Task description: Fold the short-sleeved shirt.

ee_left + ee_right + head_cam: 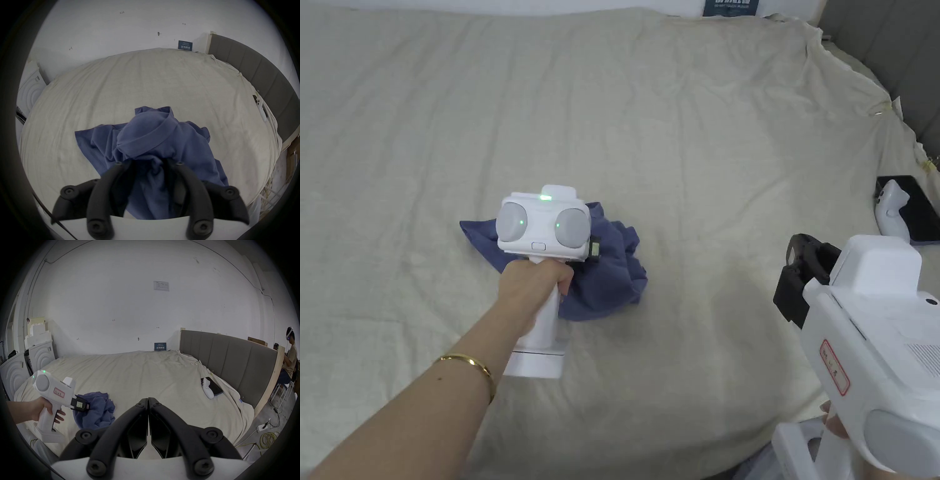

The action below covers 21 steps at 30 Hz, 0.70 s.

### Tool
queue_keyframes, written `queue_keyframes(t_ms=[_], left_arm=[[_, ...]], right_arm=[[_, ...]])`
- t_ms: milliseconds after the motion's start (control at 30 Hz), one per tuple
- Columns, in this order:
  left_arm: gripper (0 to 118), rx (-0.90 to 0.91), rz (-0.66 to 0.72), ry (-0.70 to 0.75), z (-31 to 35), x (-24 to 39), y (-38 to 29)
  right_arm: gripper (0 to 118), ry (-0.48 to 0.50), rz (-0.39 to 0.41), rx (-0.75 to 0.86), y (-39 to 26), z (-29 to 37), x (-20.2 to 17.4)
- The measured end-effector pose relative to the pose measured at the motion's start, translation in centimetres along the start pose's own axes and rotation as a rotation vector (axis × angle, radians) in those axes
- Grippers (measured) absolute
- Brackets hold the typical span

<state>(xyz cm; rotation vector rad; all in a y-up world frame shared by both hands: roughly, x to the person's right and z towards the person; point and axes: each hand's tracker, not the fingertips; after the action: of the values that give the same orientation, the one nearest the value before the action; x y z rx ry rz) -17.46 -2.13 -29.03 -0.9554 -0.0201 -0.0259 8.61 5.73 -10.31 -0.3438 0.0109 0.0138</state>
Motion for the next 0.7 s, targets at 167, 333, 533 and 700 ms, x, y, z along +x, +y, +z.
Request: queue_keyframes(t_ms=[167,333,533,700], left_arm=[[118,0.106,0.154,-0.118,3.9,-3.1,2.5],[118,0.408,0.225,-0.103,10.6,-5.6,4.7],[118,0.711,0.093,0.103,16.0,-6.4,2.9],[117,0.857,0.048,0.243,17.2,-6.5,-1.9]], right_arm=[[0,0.024,0.008,0.016,0.7,-0.3,-0.7],[0,0.058,0.025,0.046,2.0,-1.0,-1.7],[0,0.096,0.020,0.108,3.9,-1.7,-2.9],[0,0.126,0.021,0.155,5.3,-1.8,-4.0]])
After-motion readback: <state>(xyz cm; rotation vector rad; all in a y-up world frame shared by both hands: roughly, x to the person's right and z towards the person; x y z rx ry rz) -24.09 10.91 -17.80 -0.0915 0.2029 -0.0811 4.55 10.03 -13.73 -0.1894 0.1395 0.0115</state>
